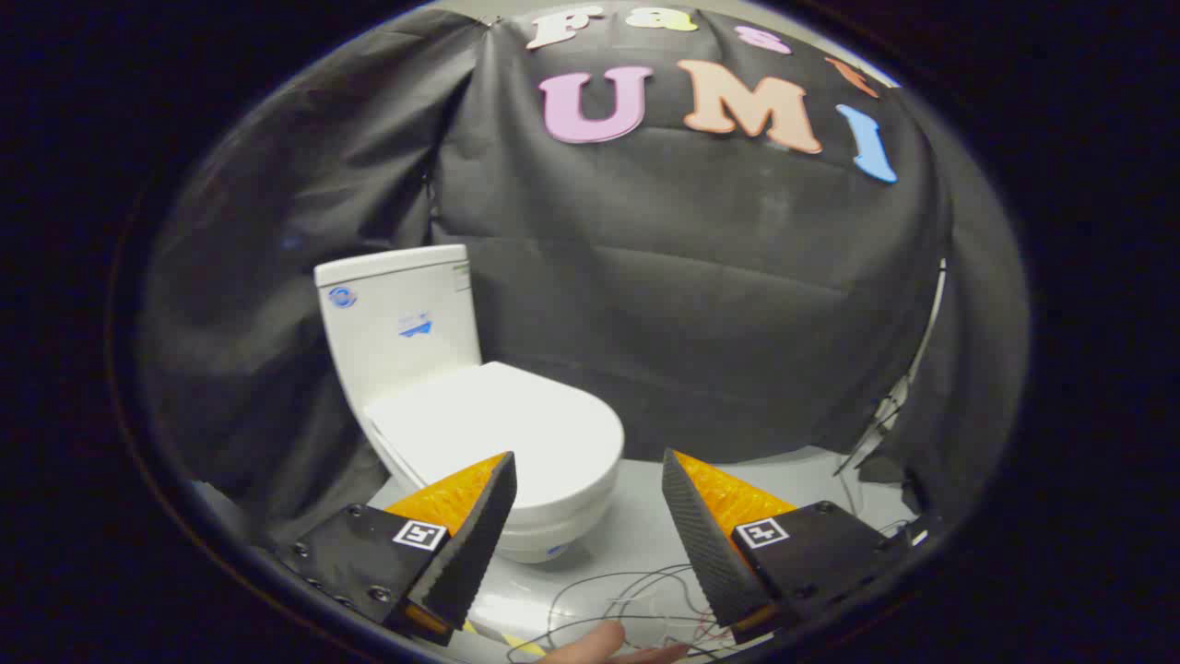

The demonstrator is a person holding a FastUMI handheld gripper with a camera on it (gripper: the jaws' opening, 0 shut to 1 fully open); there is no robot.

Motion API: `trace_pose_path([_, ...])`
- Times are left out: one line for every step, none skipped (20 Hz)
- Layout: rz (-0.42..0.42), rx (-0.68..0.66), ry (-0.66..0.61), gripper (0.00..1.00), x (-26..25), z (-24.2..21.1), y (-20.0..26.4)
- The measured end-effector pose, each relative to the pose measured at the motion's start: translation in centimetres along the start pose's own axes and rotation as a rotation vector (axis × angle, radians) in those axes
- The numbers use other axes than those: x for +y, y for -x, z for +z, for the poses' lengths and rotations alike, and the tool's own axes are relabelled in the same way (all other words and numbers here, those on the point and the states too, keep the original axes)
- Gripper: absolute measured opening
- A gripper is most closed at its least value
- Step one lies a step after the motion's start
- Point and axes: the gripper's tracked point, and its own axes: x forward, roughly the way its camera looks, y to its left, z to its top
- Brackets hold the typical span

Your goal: Open the toilet lid.

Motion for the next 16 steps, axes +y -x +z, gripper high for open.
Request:
trace_pose_path([0.001, -0.016, -0.014, 0.98, 1.5, -0.3, -0.1])
trace_pose_path([-0.005, -0.047, -0.038, 0.98, 2.9, -0.3, 0.1])
trace_pose_path([-0.011, -0.082, -0.07, 0.98, 4.2, -0.2, 0.6])
trace_pose_path([-0.022, -0.121, -0.106, 0.98, 5.5, -0.1, 1.3])
trace_pose_path([-0.033, -0.158, -0.143, 0.98, 6.3, 0.1, 2.3])
trace_pose_path([-0.05, -0.192, -0.176, 0.98, 7.1, 0.1, 3.4])
trace_pose_path([-0.068, -0.222, -0.203, 0.98, 7.6, 0.1, 4.8])
trace_pose_path([-0.085, -0.254, -0.227, 0.98, 8.2, 0.1, 6.2])
trace_pose_path([-0.092, -0.3, -0.249, 0.98, 8.9, 0.4, 7.8])
trace_pose_path([-0.09, -0.327, -0.256, 0.98, 9.8, 0.4, 9.1])
trace_pose_path([-0.104, -0.331, -0.25, 0.98, 10.0, 0.0, 9.7])
trace_pose_path([-0.127, -0.332, -0.245, 0.98, 9.8, -0.3, 10.4])
trace_pose_path([-0.147, -0.342, -0.254, 0.98, 9.3, -0.1, 11.1])
trace_pose_path([-0.153, -0.355, -0.266, 0.98, 9.3, 0.2, 11.5])
trace_pose_path([-0.155, -0.374, -0.274, 0.98, 9.6, 0.5, 11.7])
trace_pose_path([-0.158, -0.391, -0.276, 0.98, 9.8, 0.9, 11.9])
